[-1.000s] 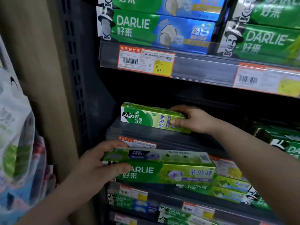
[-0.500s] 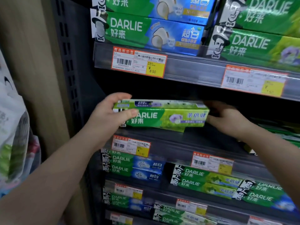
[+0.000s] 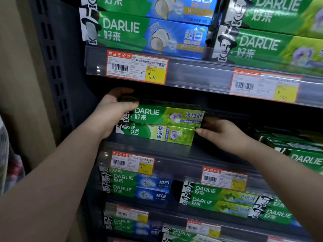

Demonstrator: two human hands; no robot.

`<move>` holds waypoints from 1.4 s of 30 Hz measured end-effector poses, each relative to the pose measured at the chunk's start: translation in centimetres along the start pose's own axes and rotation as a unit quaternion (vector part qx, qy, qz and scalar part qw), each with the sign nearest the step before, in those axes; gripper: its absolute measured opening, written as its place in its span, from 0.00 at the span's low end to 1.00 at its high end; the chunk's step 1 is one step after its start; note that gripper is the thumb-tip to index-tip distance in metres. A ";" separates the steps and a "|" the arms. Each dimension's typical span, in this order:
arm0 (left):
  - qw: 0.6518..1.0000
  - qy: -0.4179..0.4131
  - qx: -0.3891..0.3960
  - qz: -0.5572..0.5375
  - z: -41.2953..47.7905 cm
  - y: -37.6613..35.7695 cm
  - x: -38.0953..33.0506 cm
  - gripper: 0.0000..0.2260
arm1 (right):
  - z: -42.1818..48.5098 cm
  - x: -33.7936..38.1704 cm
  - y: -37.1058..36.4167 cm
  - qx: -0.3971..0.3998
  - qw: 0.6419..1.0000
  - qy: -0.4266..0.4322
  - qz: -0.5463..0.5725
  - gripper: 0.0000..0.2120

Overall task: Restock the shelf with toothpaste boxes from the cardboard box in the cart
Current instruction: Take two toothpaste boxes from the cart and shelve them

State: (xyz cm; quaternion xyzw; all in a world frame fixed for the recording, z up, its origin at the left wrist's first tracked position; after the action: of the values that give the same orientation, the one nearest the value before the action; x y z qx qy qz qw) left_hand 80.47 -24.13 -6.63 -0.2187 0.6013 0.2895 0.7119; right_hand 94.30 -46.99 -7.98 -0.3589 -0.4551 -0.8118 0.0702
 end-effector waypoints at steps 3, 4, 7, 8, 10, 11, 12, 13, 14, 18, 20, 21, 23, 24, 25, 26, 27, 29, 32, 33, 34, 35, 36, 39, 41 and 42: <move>0.997 -0.019 -0.042 0.064 0.1 0.0 0.3 0.18 | 0.0 0.2 -0.6 -0.025 0.998 0.000 0.053 0.14; 0.994 -0.023 -0.071 0.085 0.0 0.1 0.4 0.19 | -0.1 0.1 -0.7 -0.039 0.998 -0.001 0.059 0.14; 0.988 -0.002 -0.124 0.096 -0.4 0.4 1.3 0.18 | -0.2 -0.3 -1.1 -0.076 0.994 -0.013 0.080 0.14; 0.987 0.016 -0.129 0.092 -0.5 0.6 1.7 0.18 | -0.3 -0.6 -1.2 -0.092 0.992 -0.025 0.088 0.15; 0.986 0.041 -0.134 0.090 -0.7 1.0 2.2 0.17 | -0.2 -1.1 -1.1 -0.121 0.987 -0.055 0.088 0.21; 0.985 0.049 -0.135 0.098 -0.7 1.2 2.4 0.17 | -0.1 -1.3 -1.1 -0.127 0.986 -0.069 0.080 0.24; 0.983 0.053 -0.135 0.110 -0.7 1.3 2.4 0.17 | 0.0 -1.4 -1.2 -0.126 0.986 -0.082 0.068 0.27; 0.982 0.054 -0.134 0.123 -0.7 1.3 2.4 0.18 | 0.1 -1.3 -1.3 -0.119 0.987 -0.093 0.051 0.29; 0.981 0.053 -0.131 0.133 -0.7 1.3 2.4 0.19 | 0.2 -1.3 -1.6 -0.110 0.989 -0.096 0.034 0.28; 0.975 0.034 -0.126 0.182 -1.1 1.4 2.2 0.18 | 0.8 -0.2 -2.1 -0.099 0.992 -0.067 -0.043 0.11; 0.974 0.027 -0.117 0.191 -1.4 1.4 2.2 0.13 | 1.0 -0.2 -2.0 -0.104 0.991 -0.070 -0.050 0.10; 0.973 0.025 -0.115 0.197 -1.4 1.3 2.3 0.10 | 1.2 -0.2 -2.0 -0.104 0.991 -0.073 -0.047 0.10; 0.968 0.019 -0.116 0.221 -1.5 1.3 2.4 0.09 | 1.4 -0.5 -1.9 -0.109 0.990 -0.080 -0.041 0.11; 0.967 0.015 -0.116 0.228 -1.5 1.2 2.4 0.10 | 1.4 -0.6 -1.9 -0.113 0.989 -0.083 -0.038 0.11; 0.966 0.012 -0.118 0.232 -1.4 1.3 2.4 0.11 | 1.4 -0.6 -2.0 -0.115 0.989 -0.086 -0.037 0.12; 0.965 0.009 -0.117 0.234 -1.3 1.3 2.4 0.12 | 1.5 -0.7 -2.0 -0.116 0.989 -0.087 -0.035 0.12; 0.965 0.009 -0.117 0.236 -1.2 1.2 2.4 0.12 | 1.5 -0.7 -2.0 -0.117 0.989 -0.088 -0.033 0.12; 0.962 0.010 -0.113 0.247 -1.0 1.0 2.4 0.13 | 1.4 -0.6 -2.1 -0.121 0.988 -0.091 -0.029 0.12; 0.959 0.019 -0.105 0.263 -0.8 0.6 2.2 0.15 | 1.3 -0.5 -2.1 -0.129 0.987 -0.094 -0.031 0.12; 0.960 0.023 -0.102 0.260 -0.7 0.6 2.2 0.15 | 1.3 -0.5 -2.1 -0.131 0.986 -0.095 -0.030 0.12; 0.960 0.027 -0.101 0.259 -0.7 0.6 2.2 0.15 | 1.3 -0.6 -2.1 -0.132 0.986 -0.094 -0.027 0.12; 0.960 0.029 -0.100 0.259 -0.6 0.7 2.3 0.16 | 1.3 -0.6 -2.1 -0.133 0.986 -0.095 -0.025 0.13; 0.962 0.030 -0.097 0.255 -0.6 0.7 2.4 0.17 | 1.3 -0.6 -2.1 -0.133 0.986 -0.094 -0.023 0.13; 0.969 0.029 -0.089 0.231 -0.8 0.8 2.4 0.21 | 1.4 -0.7 -2.0 -0.133 0.986 -0.098 -0.019 0.14; 0.970 0.030 -0.084 0.225 -0.9 0.7 2.3 0.21 | 1.4 -0.7 -2.0 -0.131 0.986 -0.097 -0.025 0.15; 0.969 0.030 -0.084 0.229 -0.9 0.6 2.3 0.21 | 1.5 -0.8 -1.9 -0.130 0.987 -0.095 -0.028 0.15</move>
State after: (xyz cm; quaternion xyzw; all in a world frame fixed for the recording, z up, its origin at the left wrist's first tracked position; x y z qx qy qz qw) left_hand 79.65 -23.97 -9.03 -0.1428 0.6297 0.4876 0.5876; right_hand 94.78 -44.89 -9.34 -0.4275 -0.3603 -0.8280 -0.0434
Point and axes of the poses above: each hand's wrist, its own z-axis towards the middle knuckle, its own y-axis out of the back of the hand, x = y × z, the point moved 4 cm from there along z, towards the middle knuckle, and after that the axes turned 8 degrees about y, right-handed, at the moved point
